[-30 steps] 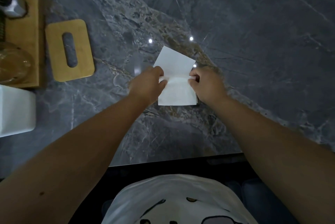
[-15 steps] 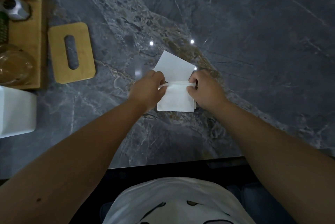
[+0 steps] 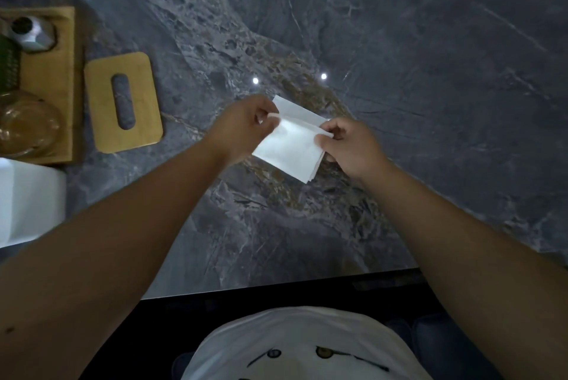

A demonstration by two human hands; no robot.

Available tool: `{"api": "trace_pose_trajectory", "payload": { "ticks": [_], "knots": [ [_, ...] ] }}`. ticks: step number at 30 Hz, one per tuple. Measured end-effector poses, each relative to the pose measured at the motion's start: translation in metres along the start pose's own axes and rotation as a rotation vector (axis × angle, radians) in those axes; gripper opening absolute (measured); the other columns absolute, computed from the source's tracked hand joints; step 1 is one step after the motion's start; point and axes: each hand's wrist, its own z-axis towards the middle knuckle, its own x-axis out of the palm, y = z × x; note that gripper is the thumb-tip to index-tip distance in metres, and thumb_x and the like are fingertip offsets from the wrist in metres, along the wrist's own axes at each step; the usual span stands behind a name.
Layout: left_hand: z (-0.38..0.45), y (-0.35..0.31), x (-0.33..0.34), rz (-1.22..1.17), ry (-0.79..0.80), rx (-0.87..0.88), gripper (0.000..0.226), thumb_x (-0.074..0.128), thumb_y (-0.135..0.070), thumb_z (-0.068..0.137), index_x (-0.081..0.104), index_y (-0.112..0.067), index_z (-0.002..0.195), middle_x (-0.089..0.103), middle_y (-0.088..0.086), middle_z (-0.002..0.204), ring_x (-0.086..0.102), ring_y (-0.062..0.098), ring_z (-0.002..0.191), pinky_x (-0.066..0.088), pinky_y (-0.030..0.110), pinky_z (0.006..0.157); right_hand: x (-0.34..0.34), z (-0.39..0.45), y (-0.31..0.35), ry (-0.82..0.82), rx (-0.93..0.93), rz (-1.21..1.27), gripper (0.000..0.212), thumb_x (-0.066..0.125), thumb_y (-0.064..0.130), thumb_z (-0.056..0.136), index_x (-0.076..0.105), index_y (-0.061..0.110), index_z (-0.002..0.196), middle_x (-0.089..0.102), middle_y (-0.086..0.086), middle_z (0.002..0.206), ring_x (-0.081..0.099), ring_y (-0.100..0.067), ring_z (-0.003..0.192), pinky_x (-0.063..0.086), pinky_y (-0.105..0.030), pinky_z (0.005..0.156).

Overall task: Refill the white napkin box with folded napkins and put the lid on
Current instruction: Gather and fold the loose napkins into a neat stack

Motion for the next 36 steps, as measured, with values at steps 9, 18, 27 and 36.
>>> {"api": "trace_pose_trajectory", "payload": {
  "ticks": [9,18,27,36],
  "knots": [
    [0.056,-0.009,-0.004,0.192,0.053,0.003,0.020,0.057,-0.027,0.094,0.064,-0.013,0.106,0.060,-0.001,0.099,0.055,0.015,0.090,0.039,0.024,0.076,0.009,0.036,0.004,-0.086,0.072,-0.075,0.005,0.064,0.025,0.080,0.063,0.022,0.085,0.070,-0.002,0.092,0.068,-0.021,0.082,0.059,-0.044,0.075],
    [0.065,0.005,0.011,0.353,0.079,0.003,0.019,0.055,-0.027,0.094,0.063,-0.018,0.109,0.066,0.005,0.110,0.061,0.026,0.098,0.051,0.037,0.083,0.009,0.046,0.001,-0.098,-0.028,-0.513,0.039,0.059,0.031,0.088,0.058,0.018,0.124,0.059,-0.009,0.120,0.060,-0.026,0.101,0.051,-0.039,0.085],
    [0.065,0.000,0.014,0.532,0.115,0.059,0.023,0.056,-0.028,0.094,0.060,-0.017,0.114,0.045,0.009,0.131,0.057,0.030,0.105,0.044,0.035,0.082,0.009,0.041,0.001,-0.105,-0.134,-0.685,0.041,0.055,0.034,0.091,0.058,0.017,0.128,0.048,-0.012,0.130,0.050,-0.032,0.115,0.046,-0.039,0.090],
    [0.052,0.001,0.006,0.513,0.183,0.100,0.012,0.056,-0.021,0.088,0.055,-0.017,0.099,0.061,0.007,0.108,0.056,0.026,0.093,0.048,0.037,0.076,0.005,0.042,0.007,0.042,-0.113,-0.688,0.049,0.059,0.036,0.089,0.050,0.023,0.135,0.048,-0.012,0.134,0.046,-0.032,0.122,0.044,-0.042,0.098]
  ]
}}
